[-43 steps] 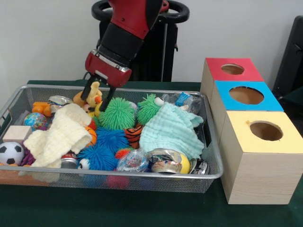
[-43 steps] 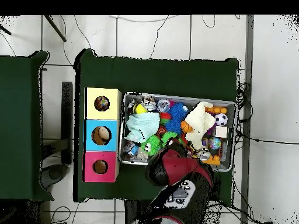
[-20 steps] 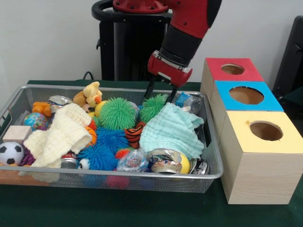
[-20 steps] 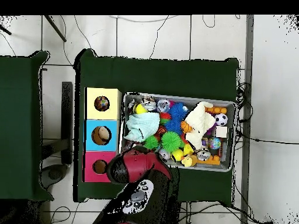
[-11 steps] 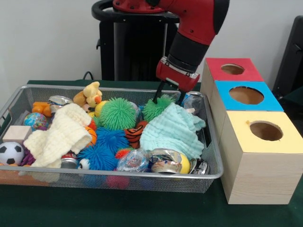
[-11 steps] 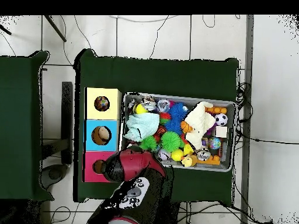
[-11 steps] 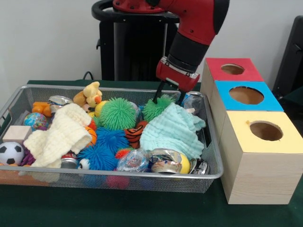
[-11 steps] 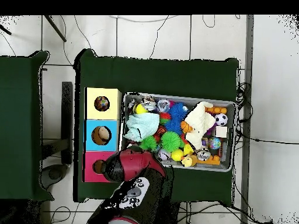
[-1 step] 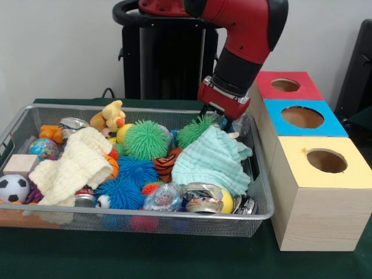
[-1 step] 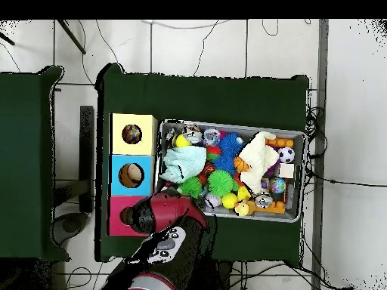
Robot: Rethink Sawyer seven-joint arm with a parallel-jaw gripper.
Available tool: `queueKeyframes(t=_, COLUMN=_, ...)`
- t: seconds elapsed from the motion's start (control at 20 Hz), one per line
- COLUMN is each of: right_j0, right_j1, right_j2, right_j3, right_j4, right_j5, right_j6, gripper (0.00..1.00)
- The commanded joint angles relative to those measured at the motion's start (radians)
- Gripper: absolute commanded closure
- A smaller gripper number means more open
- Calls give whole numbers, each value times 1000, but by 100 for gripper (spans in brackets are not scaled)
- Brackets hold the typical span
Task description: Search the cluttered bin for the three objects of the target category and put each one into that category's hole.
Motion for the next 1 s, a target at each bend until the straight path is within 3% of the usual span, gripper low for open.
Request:
queueKeyframes(t=0.05, right_j0=5, right_j1=118, right_j2=66, right_j3=-56, right_j4=83, right_j5=-60, right_j6=184, gripper=0)
queueKeyframes(t=0.5, right_j0=-5, right_j1=190, right_j2=61, right_j3=-91, right_j4=119, right_j5=-244, right_j6=180, gripper=0)
queueKeyframes(t=0.8, right_j0=-12, right_j1=143, right_j2=48, right_j3=-110, right_j4=138, right_j5=-169, right_j6=141, gripper=0)
queueKeyframes(t=1.0, right_j0=-21, right_j1=138, right_j2=54, right_j3=-98, right_j4=112, right_j5=-175, right_j6=116, gripper=0)
